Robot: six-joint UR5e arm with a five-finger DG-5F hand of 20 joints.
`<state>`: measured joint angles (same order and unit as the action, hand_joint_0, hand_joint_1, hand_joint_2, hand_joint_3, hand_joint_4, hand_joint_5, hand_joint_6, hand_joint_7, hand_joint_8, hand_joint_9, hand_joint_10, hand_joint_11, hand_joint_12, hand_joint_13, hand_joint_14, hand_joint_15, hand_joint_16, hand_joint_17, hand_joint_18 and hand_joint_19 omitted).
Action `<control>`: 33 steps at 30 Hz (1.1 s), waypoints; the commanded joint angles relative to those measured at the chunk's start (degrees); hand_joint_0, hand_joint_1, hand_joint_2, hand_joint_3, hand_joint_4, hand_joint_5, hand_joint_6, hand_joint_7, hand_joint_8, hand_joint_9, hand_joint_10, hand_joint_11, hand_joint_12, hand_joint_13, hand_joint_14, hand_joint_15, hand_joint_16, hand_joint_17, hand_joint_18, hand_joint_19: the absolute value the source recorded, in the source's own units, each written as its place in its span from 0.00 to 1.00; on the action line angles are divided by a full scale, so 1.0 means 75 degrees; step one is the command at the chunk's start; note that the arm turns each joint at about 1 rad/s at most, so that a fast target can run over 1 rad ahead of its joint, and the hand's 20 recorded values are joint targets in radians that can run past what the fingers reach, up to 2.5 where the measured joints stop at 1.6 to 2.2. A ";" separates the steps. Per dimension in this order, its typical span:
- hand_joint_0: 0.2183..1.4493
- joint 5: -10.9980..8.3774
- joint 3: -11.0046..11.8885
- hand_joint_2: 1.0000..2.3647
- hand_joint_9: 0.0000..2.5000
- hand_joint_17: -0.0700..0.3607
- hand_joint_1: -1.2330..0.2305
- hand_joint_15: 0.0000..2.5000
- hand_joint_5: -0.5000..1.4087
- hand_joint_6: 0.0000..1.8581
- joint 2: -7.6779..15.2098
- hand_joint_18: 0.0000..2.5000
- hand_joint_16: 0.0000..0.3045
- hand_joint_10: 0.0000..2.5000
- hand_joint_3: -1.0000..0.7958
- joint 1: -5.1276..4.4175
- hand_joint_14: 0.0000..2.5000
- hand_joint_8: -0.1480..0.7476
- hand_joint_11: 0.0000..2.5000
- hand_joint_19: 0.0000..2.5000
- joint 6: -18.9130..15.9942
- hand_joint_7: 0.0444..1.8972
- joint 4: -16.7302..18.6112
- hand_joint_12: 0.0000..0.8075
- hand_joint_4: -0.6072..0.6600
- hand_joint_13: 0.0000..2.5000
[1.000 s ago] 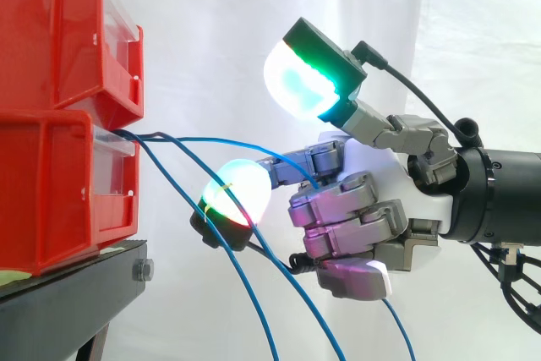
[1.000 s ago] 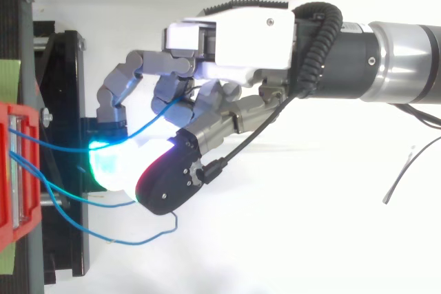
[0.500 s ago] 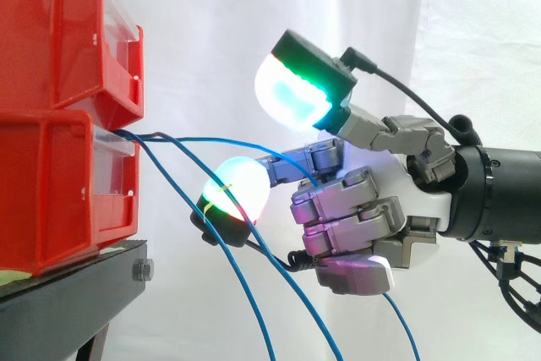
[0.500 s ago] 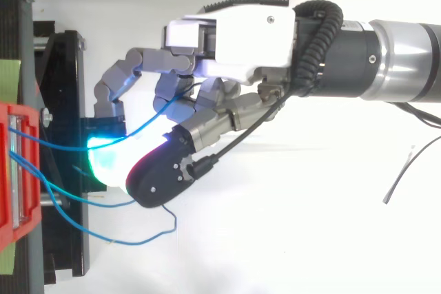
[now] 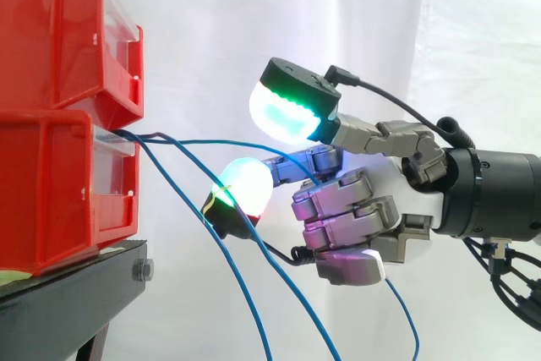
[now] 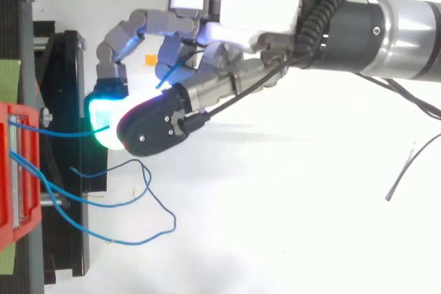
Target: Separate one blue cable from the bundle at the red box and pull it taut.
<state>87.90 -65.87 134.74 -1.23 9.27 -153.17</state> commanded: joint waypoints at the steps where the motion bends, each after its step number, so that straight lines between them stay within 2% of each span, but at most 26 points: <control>1: 0.31 -0.0048 0.0005 0.01 0.77 0.60 0.46 0.73 0.18 0.46 0.0000 1.00 0.82 1.00 0.39 0.0071 1.00 0.89 0.99 0.27 -0.0017 0.46 -0.0026 0.91 0.70 0.84; 10: 0.30 -0.0048 -0.0007 0.01 0.77 0.62 0.44 0.74 0.18 0.46 0.0000 1.00 0.86 1.00 0.42 0.0083 1.00 0.86 0.99 0.31 0.0007 0.44 -0.0026 0.87 0.73 0.85; 12: 0.30 -0.0119 0.0005 0.01 0.77 0.62 0.44 0.73 0.18 0.47 0.0000 1.00 0.86 1.00 0.43 0.0083 1.00 0.85 0.99 0.30 0.0007 0.45 -0.0038 0.87 0.73 0.85; 20: 0.30 -0.0248 0.0005 0.01 0.78 0.64 0.40 0.72 0.18 0.48 -0.0012 1.00 0.89 1.00 0.50 0.0000 1.00 0.80 0.99 0.36 0.0007 0.45 -0.0038 0.77 0.73 0.85; 23: 0.30 -0.0271 0.0017 0.01 0.78 0.63 0.39 0.71 0.18 0.48 -0.0012 1.00 0.88 1.00 0.51 -0.0035 1.00 0.78 1.00 0.39 -0.0017 0.44 -0.0038 0.74 0.73 0.83; 26: 0.30 -0.0248 0.0216 0.01 0.78 0.63 0.39 0.68 0.18 0.48 0.0000 1.00 0.88 1.00 0.51 -0.0046 1.00 0.76 1.00 0.39 -0.0005 0.44 -0.0202 0.70 0.72 0.82; 30: 0.31 -0.0259 0.0240 0.01 0.77 0.61 0.39 0.64 0.18 0.48 0.0000 1.00 0.84 1.00 0.51 -0.0046 1.00 0.75 1.00 0.42 -0.0005 0.44 -0.0296 0.68 0.72 0.80; 33: 0.31 -0.0259 0.0240 0.01 0.77 0.62 0.38 0.63 0.18 0.48 0.0000 1.00 0.86 1.00 0.51 -0.0046 1.00 0.75 1.00 0.43 -0.0017 0.43 -0.0331 0.67 0.71 0.79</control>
<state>85.97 -64.15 134.71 -1.57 9.19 -155.32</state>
